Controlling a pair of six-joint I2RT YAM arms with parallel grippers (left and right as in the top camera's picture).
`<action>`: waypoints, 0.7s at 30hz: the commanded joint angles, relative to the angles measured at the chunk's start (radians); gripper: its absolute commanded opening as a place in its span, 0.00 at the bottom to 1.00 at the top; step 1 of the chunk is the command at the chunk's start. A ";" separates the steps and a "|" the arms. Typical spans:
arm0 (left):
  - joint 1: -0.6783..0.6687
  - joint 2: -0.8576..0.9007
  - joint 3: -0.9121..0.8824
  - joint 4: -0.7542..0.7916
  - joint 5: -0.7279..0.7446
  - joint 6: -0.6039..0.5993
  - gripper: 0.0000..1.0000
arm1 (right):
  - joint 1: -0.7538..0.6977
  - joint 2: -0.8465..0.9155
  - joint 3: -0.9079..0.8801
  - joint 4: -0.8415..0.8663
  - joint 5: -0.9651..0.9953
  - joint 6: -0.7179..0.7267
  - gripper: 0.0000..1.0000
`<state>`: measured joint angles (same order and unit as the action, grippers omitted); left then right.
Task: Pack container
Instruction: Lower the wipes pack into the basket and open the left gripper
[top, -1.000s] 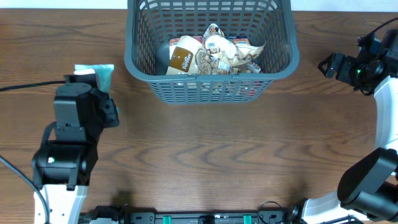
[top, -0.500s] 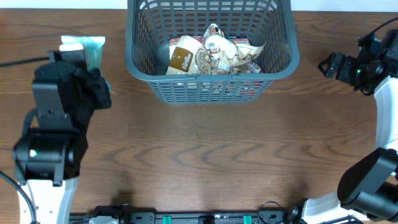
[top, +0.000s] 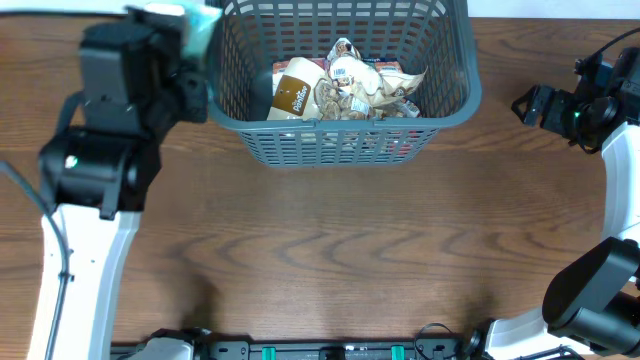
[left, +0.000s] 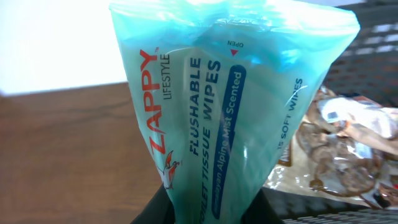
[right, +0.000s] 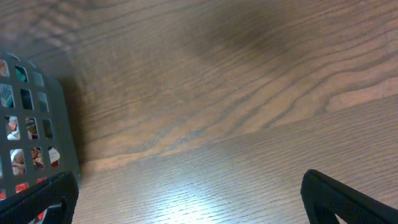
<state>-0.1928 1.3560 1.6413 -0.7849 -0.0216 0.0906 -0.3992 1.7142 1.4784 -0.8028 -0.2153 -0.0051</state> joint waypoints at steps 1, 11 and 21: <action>-0.050 0.039 0.070 0.007 0.014 0.074 0.06 | 0.008 0.005 -0.005 0.000 0.002 -0.020 0.99; -0.177 0.161 0.113 0.012 0.039 0.348 0.06 | 0.008 0.005 -0.005 0.003 0.002 -0.041 0.99; -0.190 0.320 0.113 0.076 0.040 0.414 0.06 | 0.008 0.005 -0.005 0.000 0.001 -0.056 0.99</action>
<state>-0.3832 1.6455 1.7283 -0.7204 0.0128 0.4683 -0.3992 1.7142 1.4784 -0.8024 -0.2153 -0.0391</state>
